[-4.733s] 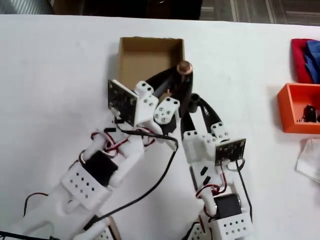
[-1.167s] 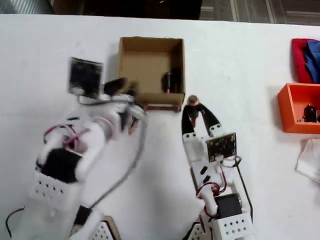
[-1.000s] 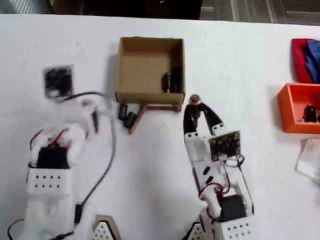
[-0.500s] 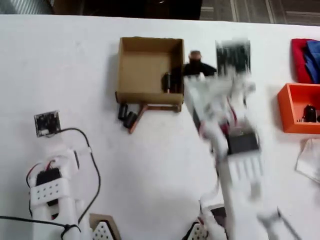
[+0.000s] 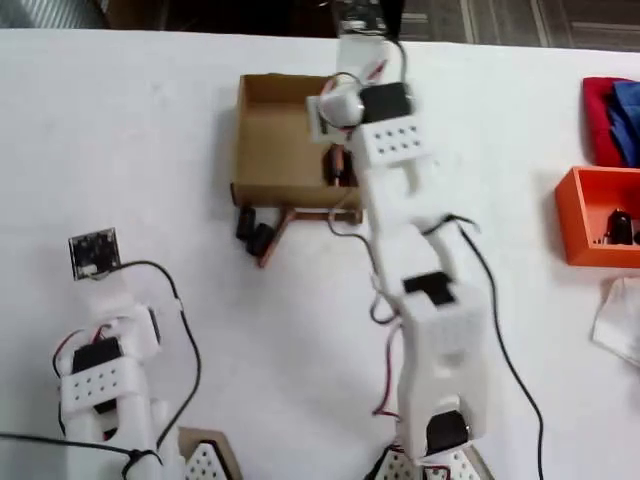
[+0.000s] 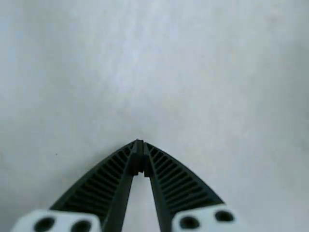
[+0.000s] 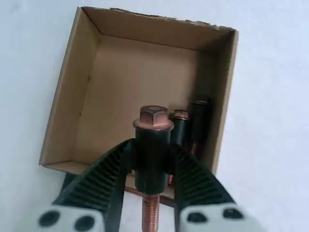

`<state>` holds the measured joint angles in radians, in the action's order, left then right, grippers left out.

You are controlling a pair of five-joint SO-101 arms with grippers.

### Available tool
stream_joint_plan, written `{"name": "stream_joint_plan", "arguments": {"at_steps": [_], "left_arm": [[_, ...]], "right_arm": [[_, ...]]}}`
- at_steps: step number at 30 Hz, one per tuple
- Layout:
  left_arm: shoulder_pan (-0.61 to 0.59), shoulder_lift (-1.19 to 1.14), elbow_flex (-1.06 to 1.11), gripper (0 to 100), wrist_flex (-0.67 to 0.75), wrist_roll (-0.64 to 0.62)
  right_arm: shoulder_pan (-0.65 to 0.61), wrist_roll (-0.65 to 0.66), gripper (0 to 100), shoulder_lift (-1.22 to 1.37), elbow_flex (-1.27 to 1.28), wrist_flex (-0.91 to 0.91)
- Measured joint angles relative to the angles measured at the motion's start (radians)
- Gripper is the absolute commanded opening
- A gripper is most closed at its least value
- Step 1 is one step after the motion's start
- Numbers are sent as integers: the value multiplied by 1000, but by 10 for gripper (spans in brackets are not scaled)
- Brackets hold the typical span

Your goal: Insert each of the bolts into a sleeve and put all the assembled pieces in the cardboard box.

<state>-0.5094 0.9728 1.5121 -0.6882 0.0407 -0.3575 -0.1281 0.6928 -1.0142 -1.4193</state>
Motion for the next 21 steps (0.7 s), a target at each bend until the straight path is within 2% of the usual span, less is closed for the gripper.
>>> {"name": "stream_joint_plan", "arguments": {"at_steps": [6,21], "left_arm": [[-2,0,3,27,0,0],[0,0,3,27,0,0]], "right_arm": [[-2,-44,23,292,-362,-15],[-3,-46,23,445,-396,-3]]}}
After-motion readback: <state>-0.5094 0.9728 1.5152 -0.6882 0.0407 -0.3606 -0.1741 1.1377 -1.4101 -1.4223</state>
